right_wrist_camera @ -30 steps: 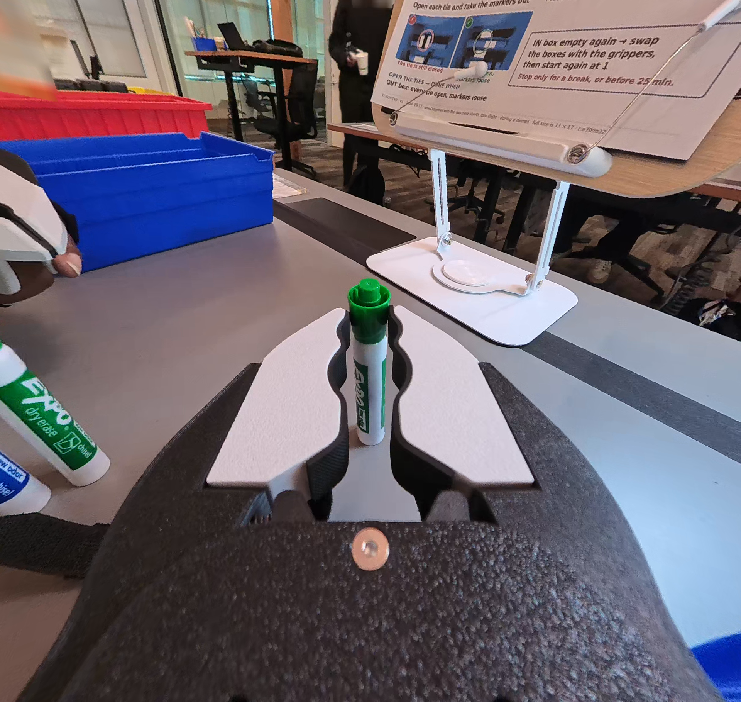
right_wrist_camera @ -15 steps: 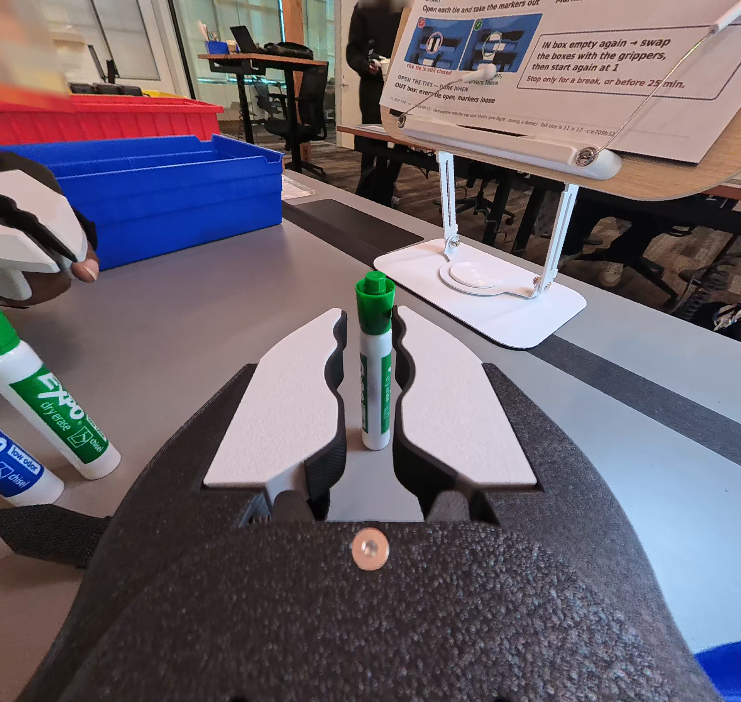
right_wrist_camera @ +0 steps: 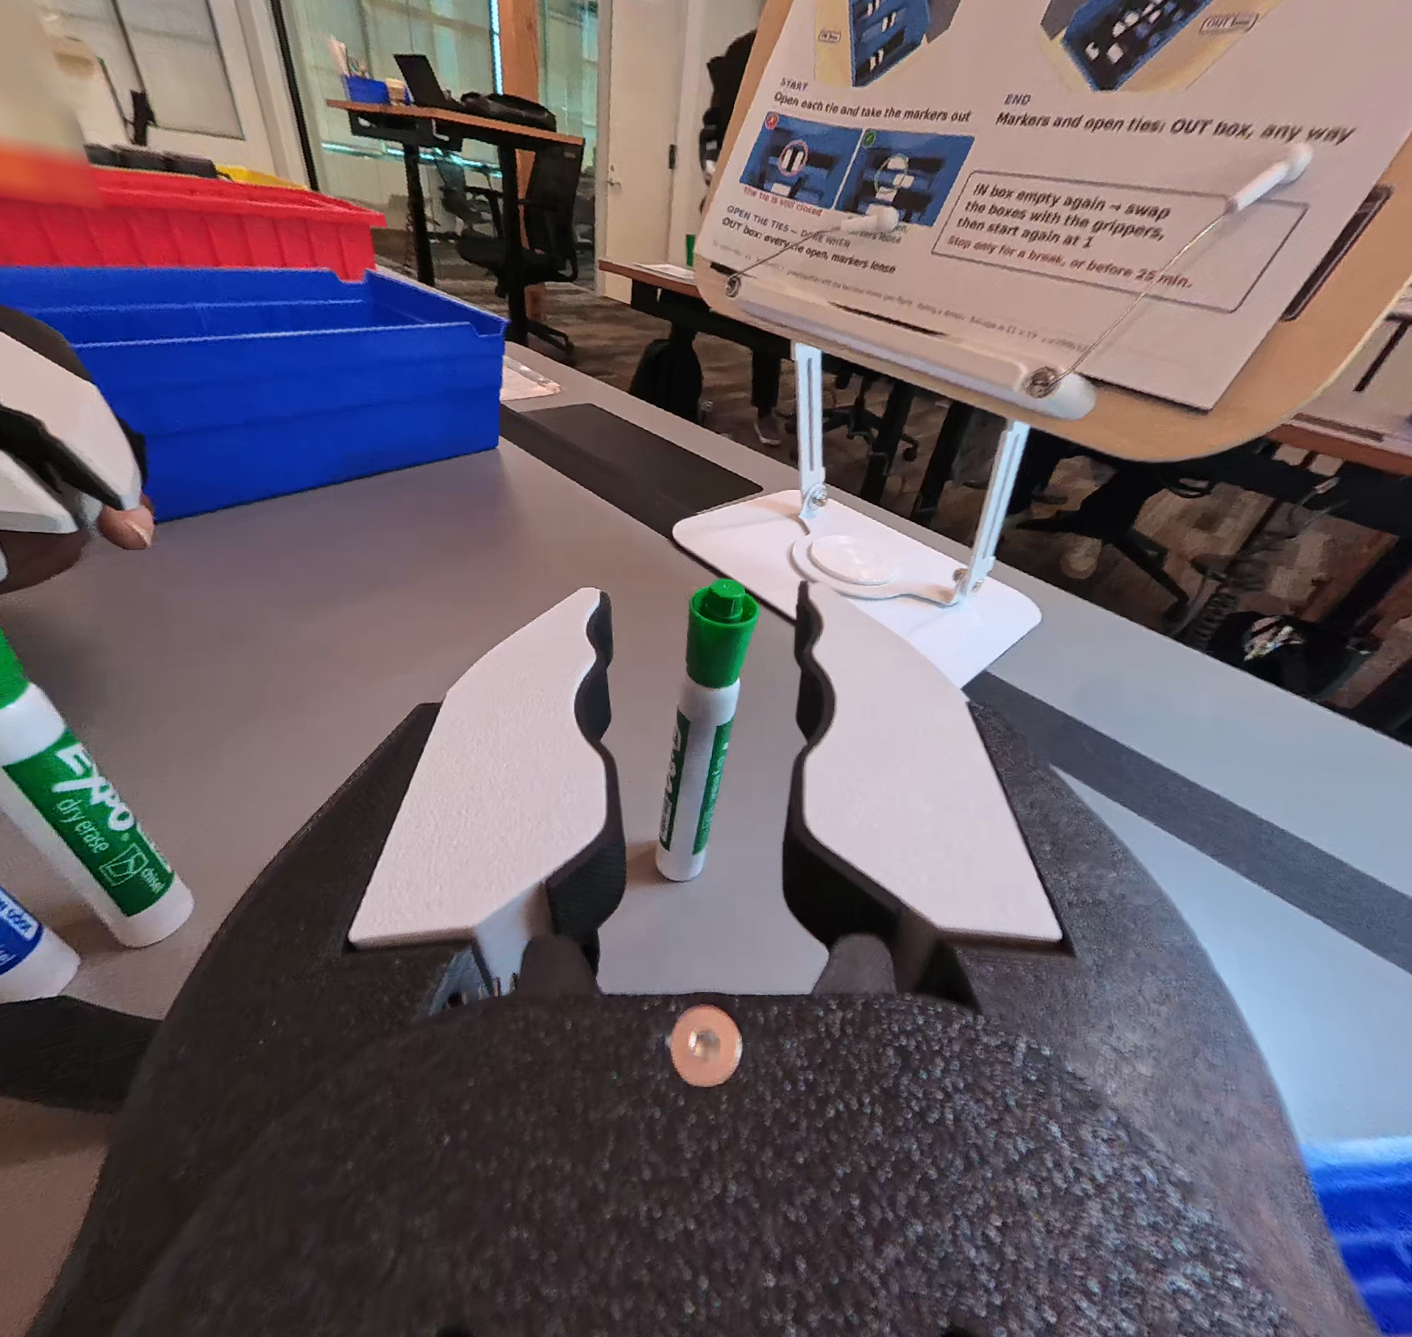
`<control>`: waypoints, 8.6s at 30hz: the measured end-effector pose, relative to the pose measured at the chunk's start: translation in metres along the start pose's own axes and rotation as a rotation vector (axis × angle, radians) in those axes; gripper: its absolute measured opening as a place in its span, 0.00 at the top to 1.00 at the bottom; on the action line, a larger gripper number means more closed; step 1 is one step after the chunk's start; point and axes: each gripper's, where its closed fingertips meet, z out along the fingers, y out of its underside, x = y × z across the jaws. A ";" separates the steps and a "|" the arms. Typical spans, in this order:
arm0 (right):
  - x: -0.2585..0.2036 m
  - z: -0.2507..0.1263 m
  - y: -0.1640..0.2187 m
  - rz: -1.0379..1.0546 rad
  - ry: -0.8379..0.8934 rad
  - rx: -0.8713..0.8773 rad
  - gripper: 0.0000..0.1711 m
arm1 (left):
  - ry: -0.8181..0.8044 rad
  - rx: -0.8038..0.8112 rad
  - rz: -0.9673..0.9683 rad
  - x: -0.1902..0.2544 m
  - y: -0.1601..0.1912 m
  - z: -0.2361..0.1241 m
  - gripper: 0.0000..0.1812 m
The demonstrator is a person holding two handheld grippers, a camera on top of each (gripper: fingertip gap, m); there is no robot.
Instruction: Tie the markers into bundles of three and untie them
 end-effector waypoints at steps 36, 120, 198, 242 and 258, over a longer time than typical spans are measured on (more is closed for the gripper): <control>-0.070 -0.058 -0.041 -0.097 -0.210 0.038 0.85 | 0.163 0.049 0.041 0.038 -0.014 0.004 0.69; -0.091 -0.054 0.006 -0.060 -0.421 -0.185 0.90 | 0.490 -0.217 0.109 0.085 0.045 0.089 0.77; -0.152 -0.053 0.026 -0.064 -0.648 -0.283 0.92 | 0.847 -0.176 0.174 0.097 0.042 0.073 0.76; -0.008 0.009 0.019 -0.248 -0.301 -0.492 0.74 | 0.366 -0.805 0.269 0.068 0.065 0.029 0.77; -0.001 0.011 0.024 -0.384 -0.435 -0.703 0.87 | 0.375 -0.958 0.236 0.053 0.076 0.025 0.77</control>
